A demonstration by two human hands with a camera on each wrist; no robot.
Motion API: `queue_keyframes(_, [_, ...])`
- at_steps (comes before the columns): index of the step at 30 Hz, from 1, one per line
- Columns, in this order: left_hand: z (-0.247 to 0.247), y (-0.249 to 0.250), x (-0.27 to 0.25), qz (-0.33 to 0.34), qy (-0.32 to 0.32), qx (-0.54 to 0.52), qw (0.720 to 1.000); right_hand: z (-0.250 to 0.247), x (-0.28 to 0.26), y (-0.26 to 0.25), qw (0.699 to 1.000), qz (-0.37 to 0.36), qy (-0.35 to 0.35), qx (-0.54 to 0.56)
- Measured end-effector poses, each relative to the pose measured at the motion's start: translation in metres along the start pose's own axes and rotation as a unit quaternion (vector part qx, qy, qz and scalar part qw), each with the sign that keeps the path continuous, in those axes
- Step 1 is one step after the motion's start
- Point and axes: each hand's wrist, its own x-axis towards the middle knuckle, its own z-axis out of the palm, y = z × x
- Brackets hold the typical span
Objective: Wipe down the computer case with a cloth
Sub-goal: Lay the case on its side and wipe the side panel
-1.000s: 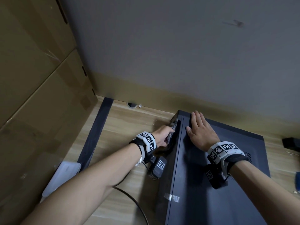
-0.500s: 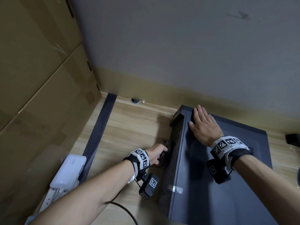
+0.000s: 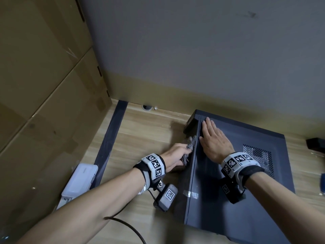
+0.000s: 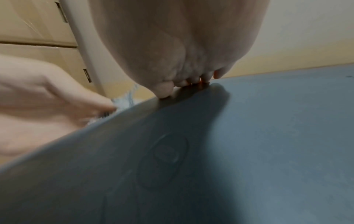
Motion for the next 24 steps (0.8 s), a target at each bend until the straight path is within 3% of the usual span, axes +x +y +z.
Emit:
queue_keyframes(5, [0.007,0.024,-0.009,0.043,-0.011,-0.002,0.999,0.002,0.001,0.001,1.000,-0.006,0.005,0.006])
queue_keyframes(13, [0.005,0.071,0.026,0.049,-0.035,-0.039,0.997,0.005,0.001,0.001,1.000,-0.005,0.022,-0.005])
queue_keyframes(24, [0.004,0.069,0.010,0.041,-0.024,0.018,0.999,0.008,0.002,-0.002,1.000,0.007,0.028,0.004])
